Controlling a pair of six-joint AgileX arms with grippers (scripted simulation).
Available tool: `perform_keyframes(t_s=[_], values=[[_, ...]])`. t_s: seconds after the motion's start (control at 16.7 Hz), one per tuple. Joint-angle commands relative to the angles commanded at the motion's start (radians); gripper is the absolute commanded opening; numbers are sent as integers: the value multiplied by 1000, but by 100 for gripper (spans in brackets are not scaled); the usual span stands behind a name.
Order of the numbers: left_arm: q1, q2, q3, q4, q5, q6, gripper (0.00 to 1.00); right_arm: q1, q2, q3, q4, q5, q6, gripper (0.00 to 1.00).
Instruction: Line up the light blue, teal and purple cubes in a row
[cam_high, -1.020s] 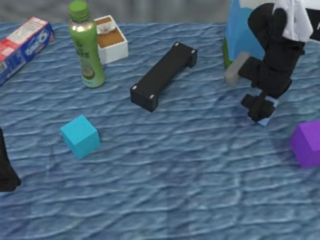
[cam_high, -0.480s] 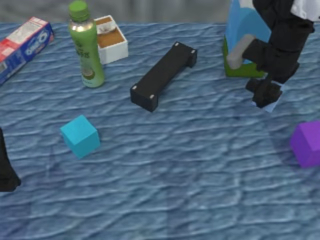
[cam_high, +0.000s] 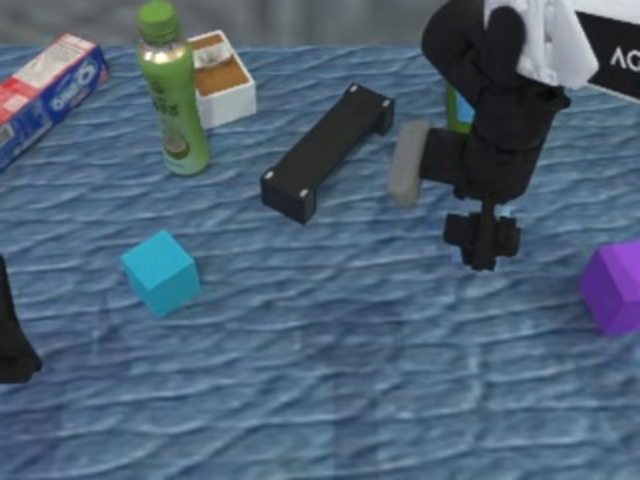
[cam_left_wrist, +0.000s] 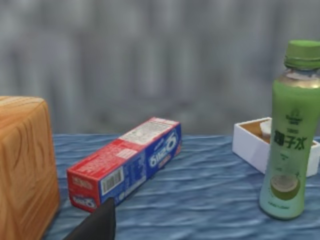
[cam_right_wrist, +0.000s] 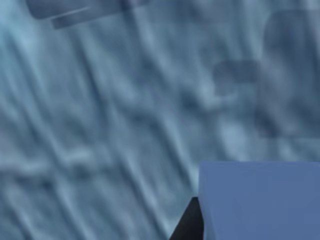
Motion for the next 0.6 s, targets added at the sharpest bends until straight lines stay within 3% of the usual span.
perform_keyframes(t_s=[0.24, 0.6], values=[[0, 0, 0, 0, 0, 0, 100, 134, -106, -138, 28, -3, -95, 0], [0, 0, 0, 0, 0, 0, 100, 149, -117, -156, 34, -3, -105, 0]])
